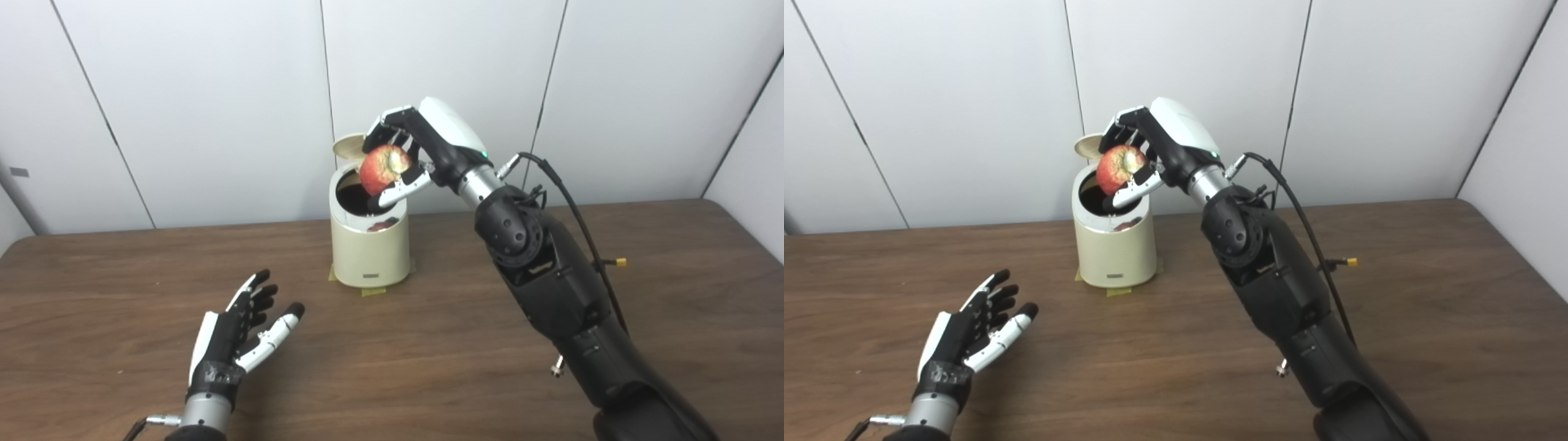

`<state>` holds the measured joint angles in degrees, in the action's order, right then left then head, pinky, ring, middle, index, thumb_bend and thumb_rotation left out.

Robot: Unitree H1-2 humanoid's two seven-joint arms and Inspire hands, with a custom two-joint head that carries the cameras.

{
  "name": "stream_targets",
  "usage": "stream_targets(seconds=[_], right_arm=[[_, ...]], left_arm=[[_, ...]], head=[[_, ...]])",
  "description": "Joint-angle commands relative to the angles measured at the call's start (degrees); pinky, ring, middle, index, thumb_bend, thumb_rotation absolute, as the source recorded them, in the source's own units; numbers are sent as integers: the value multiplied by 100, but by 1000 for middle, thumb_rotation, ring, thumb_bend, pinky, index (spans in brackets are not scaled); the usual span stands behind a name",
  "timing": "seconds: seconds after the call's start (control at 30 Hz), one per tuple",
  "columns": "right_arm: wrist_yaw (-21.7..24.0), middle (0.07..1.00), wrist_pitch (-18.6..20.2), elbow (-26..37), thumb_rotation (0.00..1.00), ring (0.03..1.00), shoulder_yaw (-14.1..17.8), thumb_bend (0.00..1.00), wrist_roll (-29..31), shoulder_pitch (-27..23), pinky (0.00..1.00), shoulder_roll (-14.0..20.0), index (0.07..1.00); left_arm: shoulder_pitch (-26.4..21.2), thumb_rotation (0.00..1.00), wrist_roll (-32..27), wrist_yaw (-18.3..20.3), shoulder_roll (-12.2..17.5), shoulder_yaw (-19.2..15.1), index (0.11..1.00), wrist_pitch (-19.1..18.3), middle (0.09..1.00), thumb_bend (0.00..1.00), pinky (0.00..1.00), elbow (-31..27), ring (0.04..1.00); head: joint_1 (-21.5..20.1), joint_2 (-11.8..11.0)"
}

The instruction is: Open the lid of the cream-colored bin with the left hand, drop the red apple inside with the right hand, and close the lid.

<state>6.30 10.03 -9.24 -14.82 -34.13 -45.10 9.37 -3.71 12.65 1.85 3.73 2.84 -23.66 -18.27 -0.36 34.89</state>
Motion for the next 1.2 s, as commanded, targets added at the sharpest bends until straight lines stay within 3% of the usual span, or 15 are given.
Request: stream_targets(seconds=[0.0, 0.27, 0.63, 0.93, 1.17], right_arm=[[-386, 506, -313, -59, 0, 408, 113, 496, 12, -405, 306, -59, 510], [-906, 514, -505, -644, 0, 418, 104, 498, 7, -512, 323, -262, 500], [-1151, 507, -865, -1038, 0, 421, 66, 499, 22, -492, 325, -220, 490], [-1492, 503, -1028, -1120, 0, 412, -35, 500, -238, -418, 327, -192, 489], [-1473, 499, -1102, -1136, 0, 402, -68, 498, -270, -325, 321, -148, 506]], left_arm=[[-151, 458, 93, -111, -52, 31, 933, 83, 884, 706, 876, -221, 879], [-128, 473, 159, -110, -172, 53, 935, 97, 882, 708, 868, -271, 876], [-86, 455, 184, -97, -192, 6, 930, -8, 882, 718, 865, -408, 872], [-85, 458, 126, -59, -195, -6, 931, -50, 887, 715, 872, -438, 882], [-106, 472, 197, -63, -150, 24, 937, -40, 893, 712, 882, -411, 881]], head=[[26, 0], [137, -10], [191, -24], [191, 4], [218, -17]])
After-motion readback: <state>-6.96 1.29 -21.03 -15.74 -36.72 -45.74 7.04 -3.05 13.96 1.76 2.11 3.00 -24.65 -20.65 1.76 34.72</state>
